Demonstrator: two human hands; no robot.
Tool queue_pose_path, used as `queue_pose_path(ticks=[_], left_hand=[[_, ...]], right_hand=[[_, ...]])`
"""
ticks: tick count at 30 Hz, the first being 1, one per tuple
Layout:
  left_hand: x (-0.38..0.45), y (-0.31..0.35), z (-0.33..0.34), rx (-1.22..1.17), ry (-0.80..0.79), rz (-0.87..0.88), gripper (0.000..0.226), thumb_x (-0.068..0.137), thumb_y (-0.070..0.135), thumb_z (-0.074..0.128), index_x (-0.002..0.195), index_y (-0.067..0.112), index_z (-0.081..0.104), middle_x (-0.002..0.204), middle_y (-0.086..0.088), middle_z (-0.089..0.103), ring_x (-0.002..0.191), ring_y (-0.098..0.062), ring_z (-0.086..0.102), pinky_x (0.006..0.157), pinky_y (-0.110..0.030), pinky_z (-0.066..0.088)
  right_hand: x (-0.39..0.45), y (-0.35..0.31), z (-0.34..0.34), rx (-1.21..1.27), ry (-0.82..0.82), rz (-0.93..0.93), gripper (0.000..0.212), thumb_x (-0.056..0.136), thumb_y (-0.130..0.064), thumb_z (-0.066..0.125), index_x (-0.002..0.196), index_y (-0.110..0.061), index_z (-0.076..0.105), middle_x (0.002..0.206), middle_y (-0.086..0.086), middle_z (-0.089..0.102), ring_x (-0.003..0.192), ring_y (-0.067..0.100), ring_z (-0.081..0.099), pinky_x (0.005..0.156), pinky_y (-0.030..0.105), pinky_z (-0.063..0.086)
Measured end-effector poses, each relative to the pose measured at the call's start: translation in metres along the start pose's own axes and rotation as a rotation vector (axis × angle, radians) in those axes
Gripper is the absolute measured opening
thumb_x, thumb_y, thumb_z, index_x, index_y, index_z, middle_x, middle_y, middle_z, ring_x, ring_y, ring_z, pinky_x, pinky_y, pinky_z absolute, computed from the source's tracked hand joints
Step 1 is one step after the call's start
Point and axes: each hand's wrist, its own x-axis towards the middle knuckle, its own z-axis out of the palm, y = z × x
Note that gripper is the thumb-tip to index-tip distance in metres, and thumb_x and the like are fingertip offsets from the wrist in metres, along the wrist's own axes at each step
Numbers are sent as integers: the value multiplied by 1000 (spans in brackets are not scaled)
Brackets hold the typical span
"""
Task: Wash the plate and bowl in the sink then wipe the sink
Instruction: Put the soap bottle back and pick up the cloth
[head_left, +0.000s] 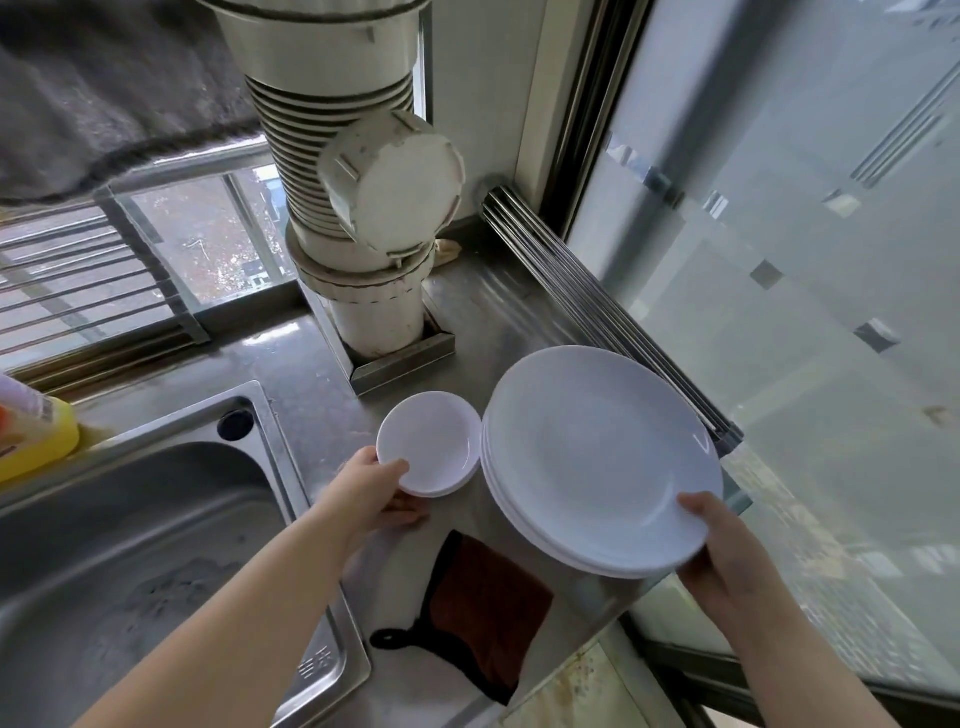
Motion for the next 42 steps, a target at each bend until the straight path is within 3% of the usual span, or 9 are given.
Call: queue_pose_path(ticks=[3,8,15,21,27,31,35,38,42], left_hand=[[-1,2,0,-93,46,40,30,93,-1,41,121,7,47,106,-18,57,80,-36,66,45,-32,57],[-14,13,-29,-189,104,122,29,93,-5,42,118,7,47,104,-15,57,88,-34,65,52,-32,59],[-29,24,-59,-159,98,51,29,94,-4,43,121,8,47,102,-18,59,85,-34,66,51,-32,59],[-30,36,-39,-105,40,112,27,95,-4,42,115,11,47,103,-16,59,85,-34,67,55,-32,60],[-9,64,20,47,-25,211,36,90,-5,38,120,13,50,105,-12,60,87,-31,68,73,-43,60],[16,77,64,80,-23,200,40,89,0,39,128,4,48,115,-17,57,79,-27,64,70,-44,60],[36,80,92,113,-46,152,40,88,4,39,127,3,48,113,-20,58,88,-32,66,69,-45,60],[45,80,103,106,-53,135,39,88,2,38,126,3,49,100,-18,62,85,-33,68,73,-48,59],[51,83,109,120,-22,135,40,89,7,41,129,5,49,102,-17,63,79,-30,69,72,-46,60]], right_hand=[[1,1,-3,-8,11,-8,21,91,-4,44,102,-13,59,94,5,72,94,25,64,81,37,50],[16,9,9,-40,1,-3,20,93,-6,43,105,-12,58,100,8,70,94,26,64,81,37,51],[60,30,56,-6,12,74,30,92,-12,49,122,-10,52,107,12,65,94,26,61,75,39,53],[84,30,78,-20,-51,35,19,93,-8,47,108,-15,55,106,8,64,95,26,60,78,40,54],[97,15,72,-500,76,-64,27,83,-16,54,108,-8,60,93,5,64,84,25,64,76,43,58],[97,2,70,-900,109,-125,23,80,-28,55,96,-13,61,85,8,65,76,26,63,67,33,53],[95,-1,66,-920,92,-202,21,86,-25,57,102,-12,52,81,-1,54,71,15,50,61,27,36],[86,0,59,-840,141,-300,42,88,-26,58,125,-9,47,97,0,52,84,16,48,65,26,34],[64,12,49,-889,104,-431,44,91,-28,55,131,-18,40,100,-6,46,86,10,51,75,26,41]])
